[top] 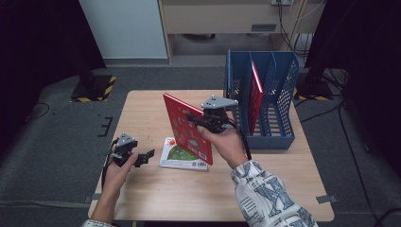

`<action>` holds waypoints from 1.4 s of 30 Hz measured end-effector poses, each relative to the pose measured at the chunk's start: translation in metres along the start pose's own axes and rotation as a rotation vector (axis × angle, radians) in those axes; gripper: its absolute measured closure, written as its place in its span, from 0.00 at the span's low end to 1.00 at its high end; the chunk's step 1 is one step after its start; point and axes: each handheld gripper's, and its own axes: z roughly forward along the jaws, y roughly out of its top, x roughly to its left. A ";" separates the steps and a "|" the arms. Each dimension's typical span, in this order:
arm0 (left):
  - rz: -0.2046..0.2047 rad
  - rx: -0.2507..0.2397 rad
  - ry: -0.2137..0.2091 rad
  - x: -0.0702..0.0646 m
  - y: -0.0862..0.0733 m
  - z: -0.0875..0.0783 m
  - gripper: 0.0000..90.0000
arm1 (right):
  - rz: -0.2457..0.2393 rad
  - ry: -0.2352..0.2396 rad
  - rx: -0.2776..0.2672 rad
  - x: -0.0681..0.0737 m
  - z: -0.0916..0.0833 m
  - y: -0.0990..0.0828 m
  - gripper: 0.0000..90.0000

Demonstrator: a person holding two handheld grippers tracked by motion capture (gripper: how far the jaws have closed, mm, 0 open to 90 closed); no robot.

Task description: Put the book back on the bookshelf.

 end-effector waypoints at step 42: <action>0.024 0.167 0.135 0.017 -0.033 0.010 0.02 | 0.032 -0.052 -0.069 -0.016 -0.107 -0.038 0.88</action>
